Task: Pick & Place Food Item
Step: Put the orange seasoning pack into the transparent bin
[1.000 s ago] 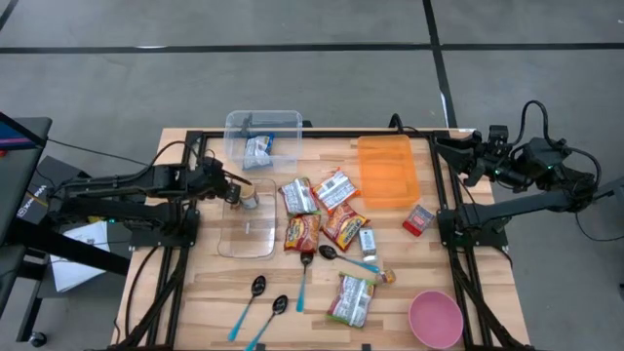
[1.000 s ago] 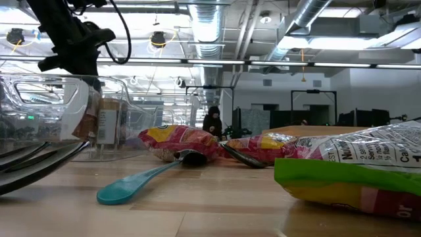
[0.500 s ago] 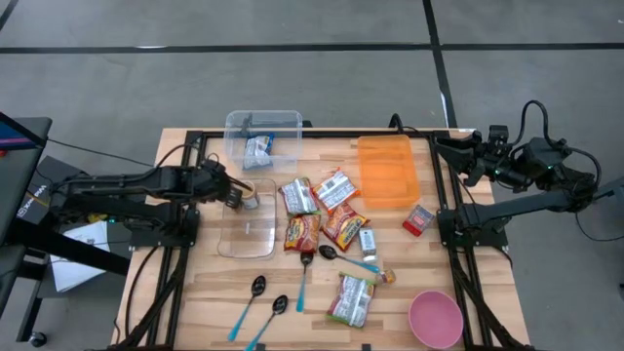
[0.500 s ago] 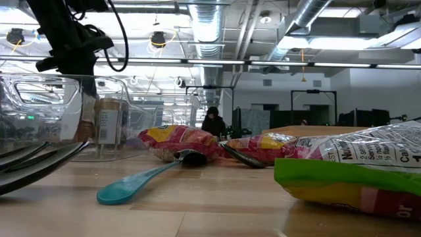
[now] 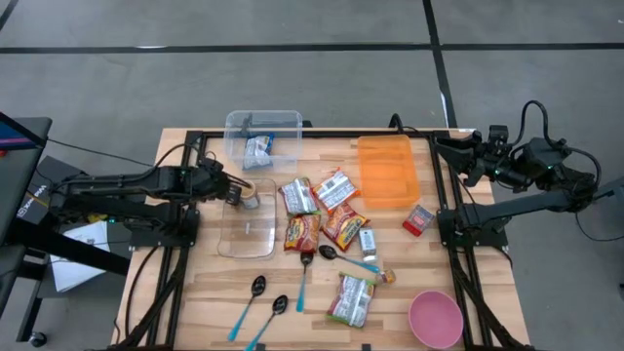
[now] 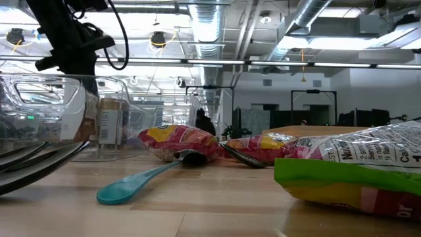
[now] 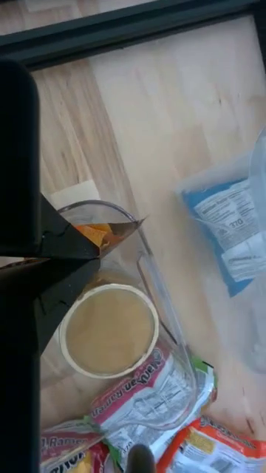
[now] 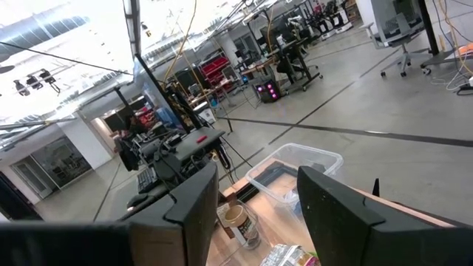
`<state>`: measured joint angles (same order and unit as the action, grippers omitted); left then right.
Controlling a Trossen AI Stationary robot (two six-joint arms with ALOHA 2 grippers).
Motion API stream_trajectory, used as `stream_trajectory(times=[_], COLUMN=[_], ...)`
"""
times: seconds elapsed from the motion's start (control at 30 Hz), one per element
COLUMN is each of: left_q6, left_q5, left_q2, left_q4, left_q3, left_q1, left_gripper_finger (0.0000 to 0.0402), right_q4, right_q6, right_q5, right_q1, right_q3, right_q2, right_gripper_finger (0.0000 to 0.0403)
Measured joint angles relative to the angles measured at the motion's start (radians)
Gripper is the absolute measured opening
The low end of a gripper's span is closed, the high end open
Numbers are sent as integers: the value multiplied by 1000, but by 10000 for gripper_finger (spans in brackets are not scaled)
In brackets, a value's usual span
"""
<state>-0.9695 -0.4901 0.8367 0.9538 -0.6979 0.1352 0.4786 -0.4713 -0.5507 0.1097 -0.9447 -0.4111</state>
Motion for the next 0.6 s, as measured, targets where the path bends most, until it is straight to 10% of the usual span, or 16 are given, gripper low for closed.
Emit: stream_trajectory(times=[0.6], left_q6=[20], left_q5=[6], left_q2=[75], left_q4=[-18], left_q3=[0], left_q1=[-2], left_gripper_finger=[0], right_q4=[11], right_q6=[0], right_q5=[0], right_q1=[0], right_q3=[0], right_q2=[0], right_gripper_finger=[180])
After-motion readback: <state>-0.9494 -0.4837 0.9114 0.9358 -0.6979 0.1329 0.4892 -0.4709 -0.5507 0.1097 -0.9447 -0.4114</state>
